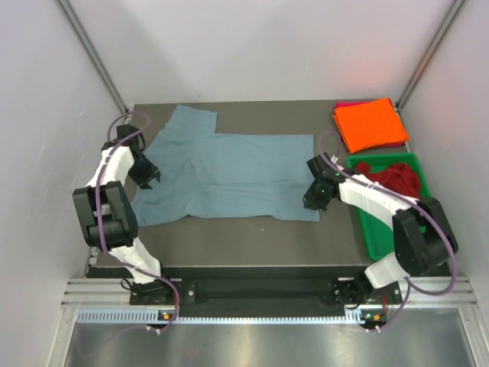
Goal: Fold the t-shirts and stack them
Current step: Fold the tshirt
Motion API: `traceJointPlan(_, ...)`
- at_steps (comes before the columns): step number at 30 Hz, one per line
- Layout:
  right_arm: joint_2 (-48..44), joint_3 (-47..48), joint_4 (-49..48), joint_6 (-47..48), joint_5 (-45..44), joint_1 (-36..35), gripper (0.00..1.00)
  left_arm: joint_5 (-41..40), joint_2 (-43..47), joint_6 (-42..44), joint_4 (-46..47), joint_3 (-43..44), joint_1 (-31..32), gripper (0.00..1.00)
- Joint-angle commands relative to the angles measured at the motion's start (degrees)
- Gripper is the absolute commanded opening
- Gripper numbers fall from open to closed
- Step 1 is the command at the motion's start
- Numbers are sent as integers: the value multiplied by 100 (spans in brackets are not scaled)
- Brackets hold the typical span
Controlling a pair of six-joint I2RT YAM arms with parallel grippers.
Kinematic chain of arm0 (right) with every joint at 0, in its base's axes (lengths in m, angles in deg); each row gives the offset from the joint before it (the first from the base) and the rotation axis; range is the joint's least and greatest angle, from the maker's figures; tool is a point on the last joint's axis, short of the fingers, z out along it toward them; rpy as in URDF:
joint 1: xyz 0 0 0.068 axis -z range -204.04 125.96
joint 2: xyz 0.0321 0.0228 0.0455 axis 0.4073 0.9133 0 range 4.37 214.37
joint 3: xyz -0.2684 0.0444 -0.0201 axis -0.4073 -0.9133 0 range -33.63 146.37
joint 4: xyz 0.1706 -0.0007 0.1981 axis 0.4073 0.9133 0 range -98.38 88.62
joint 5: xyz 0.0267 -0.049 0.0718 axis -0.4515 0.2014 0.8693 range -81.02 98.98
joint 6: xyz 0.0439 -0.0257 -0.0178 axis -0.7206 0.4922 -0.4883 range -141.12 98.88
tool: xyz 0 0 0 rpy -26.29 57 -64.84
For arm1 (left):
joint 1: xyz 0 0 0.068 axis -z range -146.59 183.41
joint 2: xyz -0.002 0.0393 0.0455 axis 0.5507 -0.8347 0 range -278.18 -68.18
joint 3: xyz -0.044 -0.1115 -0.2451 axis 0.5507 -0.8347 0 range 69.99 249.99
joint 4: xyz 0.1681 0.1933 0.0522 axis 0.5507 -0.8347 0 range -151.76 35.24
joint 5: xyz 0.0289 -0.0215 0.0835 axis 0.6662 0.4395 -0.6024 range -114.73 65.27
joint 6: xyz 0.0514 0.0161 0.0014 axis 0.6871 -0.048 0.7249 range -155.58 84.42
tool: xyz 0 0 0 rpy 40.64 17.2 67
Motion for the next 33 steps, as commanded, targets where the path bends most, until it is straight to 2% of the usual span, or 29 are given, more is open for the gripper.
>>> traceJointPlan(1,431,307,-234,526,-352,48,0,-368,651,-299,78,-286,-116,40)
traceJointPlan(3,599,317,-146,615,-432,66,0,-991,905,-483,-10,-461,-187,41)
traceJointPlan(7,696,123,-216,738,-503,92,0,-1565,1187,-791,-37,-839,-467,41)
traceJointPlan(13,705,-88,-348,1150,-574,329,0,-654,1451,-695,701,-1858,-1074,34)
traceJointPlan(18,626,-167,-444,1406,-450,540,0,-635,1241,-801,886,-2132,-1233,32)
traceJointPlan(22,556,-202,-550,1433,-310,532,0,-863,1092,-818,1008,-2211,-1233,38)
traceJointPlan(26,555,-202,-559,1485,-345,540,0,-890,1074,-810,1473,-2412,-1233,39)
traceJointPlan(30,608,-220,-585,1555,-353,540,0,-1170,837,-880,1449,-2247,-1224,30)
traceJointPlan(31,634,-220,-577,1590,-362,540,0,-1484,775,-880,1361,-2177,-1233,27)
traceJointPlan(33,635,-255,-568,1669,-371,567,0,-1758,573,-801,1168,-1922,-1233,18)
